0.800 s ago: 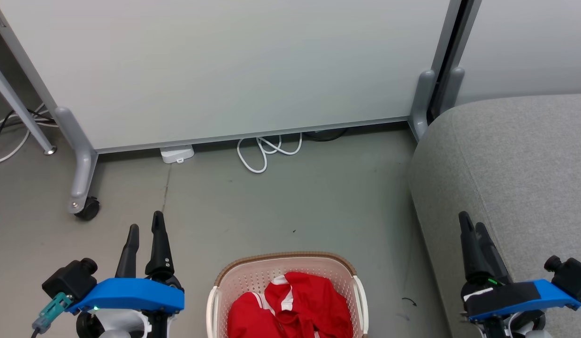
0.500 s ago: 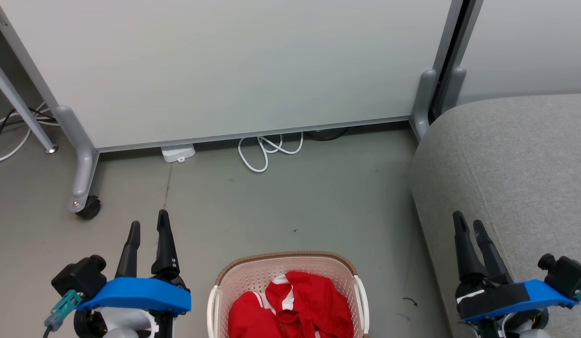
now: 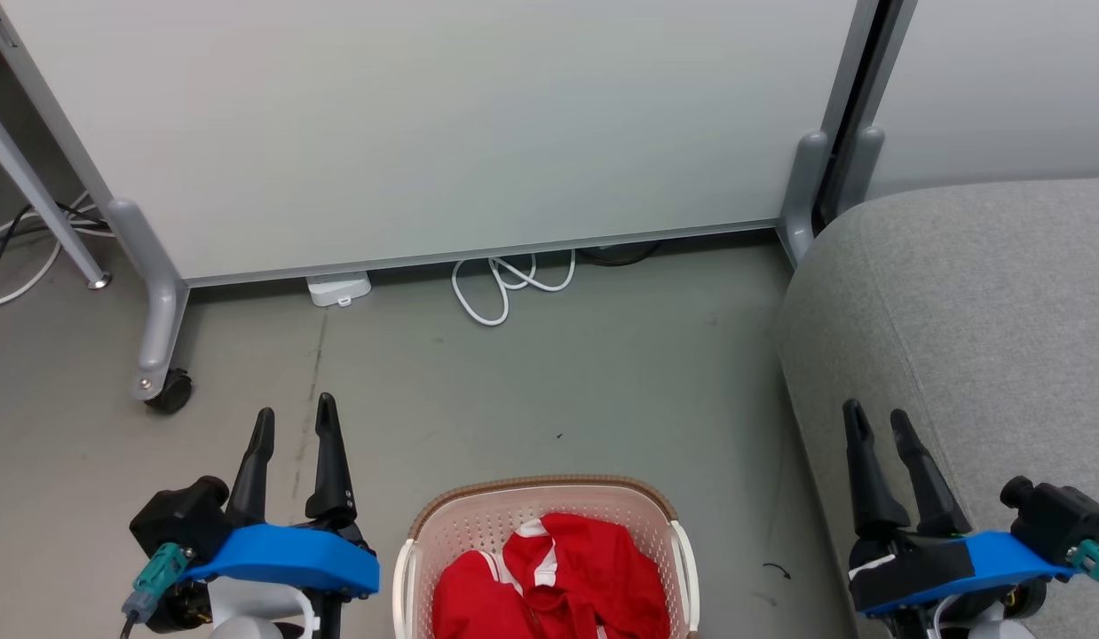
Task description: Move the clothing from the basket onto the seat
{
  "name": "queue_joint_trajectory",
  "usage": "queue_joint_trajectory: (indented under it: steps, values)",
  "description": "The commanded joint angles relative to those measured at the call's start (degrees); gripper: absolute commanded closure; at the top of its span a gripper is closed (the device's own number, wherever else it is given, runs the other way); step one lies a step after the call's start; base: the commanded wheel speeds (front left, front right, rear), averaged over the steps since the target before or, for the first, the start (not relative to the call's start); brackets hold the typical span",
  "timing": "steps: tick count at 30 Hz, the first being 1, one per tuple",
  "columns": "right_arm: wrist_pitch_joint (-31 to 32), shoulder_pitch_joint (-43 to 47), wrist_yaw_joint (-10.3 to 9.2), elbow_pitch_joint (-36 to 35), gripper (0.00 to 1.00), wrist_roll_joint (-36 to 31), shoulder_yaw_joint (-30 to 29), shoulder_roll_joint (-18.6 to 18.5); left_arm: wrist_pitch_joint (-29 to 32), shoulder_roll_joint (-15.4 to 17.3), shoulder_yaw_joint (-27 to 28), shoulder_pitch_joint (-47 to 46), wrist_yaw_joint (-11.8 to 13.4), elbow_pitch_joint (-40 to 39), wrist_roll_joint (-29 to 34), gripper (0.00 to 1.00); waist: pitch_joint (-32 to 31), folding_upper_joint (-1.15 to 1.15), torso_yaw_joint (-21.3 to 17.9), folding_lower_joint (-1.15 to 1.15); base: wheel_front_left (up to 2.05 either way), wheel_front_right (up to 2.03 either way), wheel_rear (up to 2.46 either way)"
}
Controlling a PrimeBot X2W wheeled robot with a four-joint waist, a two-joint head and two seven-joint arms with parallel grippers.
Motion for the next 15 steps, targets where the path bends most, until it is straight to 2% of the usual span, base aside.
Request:
queue_joint_trajectory:
  steps: [1,15]
  values:
    - [-0.64,-0.35,0.11,-0.67,0.00,-1.53,0.16,-0.37,-0.62,0.36,-0.33,-1.37,0.31,-0.35,1.56,0.00,-0.04,0.00,0.01,0.00,0.00,0.00,0.00]
    - [-2.43,-0.06,0.13,-0.76,0.00,-8.71,0.88,-0.41,-2.43,0.46,-1.69,-1.42,0.86,0.26,9.35,0.00,0.04,0.00,0.15,0.00,0.00,0.00,0.00]
